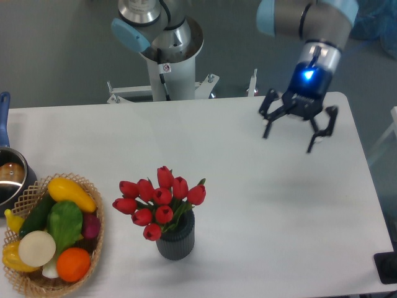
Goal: Insert the flowers into the vase
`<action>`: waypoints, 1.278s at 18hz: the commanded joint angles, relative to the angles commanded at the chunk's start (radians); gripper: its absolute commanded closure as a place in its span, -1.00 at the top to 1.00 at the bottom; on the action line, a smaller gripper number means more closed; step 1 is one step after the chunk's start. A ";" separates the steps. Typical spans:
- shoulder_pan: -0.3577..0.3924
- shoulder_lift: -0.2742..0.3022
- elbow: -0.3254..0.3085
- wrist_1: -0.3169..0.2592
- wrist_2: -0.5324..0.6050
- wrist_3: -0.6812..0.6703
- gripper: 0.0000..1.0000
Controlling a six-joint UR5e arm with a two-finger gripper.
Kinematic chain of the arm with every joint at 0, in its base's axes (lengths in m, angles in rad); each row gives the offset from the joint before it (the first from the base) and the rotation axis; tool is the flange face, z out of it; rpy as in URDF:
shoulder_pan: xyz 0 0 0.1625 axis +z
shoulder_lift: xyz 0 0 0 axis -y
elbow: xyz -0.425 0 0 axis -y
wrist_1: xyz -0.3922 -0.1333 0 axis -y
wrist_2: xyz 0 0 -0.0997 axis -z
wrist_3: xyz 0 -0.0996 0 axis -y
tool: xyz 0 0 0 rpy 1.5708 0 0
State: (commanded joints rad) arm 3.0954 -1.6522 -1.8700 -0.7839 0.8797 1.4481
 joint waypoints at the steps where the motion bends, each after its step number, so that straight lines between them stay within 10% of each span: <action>1: 0.015 0.006 0.009 0.000 0.069 0.002 1.00; 10: 0.156 0.083 0.051 -0.029 0.343 0.043 1.00; 18: 0.328 0.152 0.110 -0.328 0.412 0.464 1.00; 23: 0.356 0.163 0.118 -0.400 0.472 0.647 1.00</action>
State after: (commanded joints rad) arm 3.4515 -1.4895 -1.7518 -1.1842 1.3513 2.0952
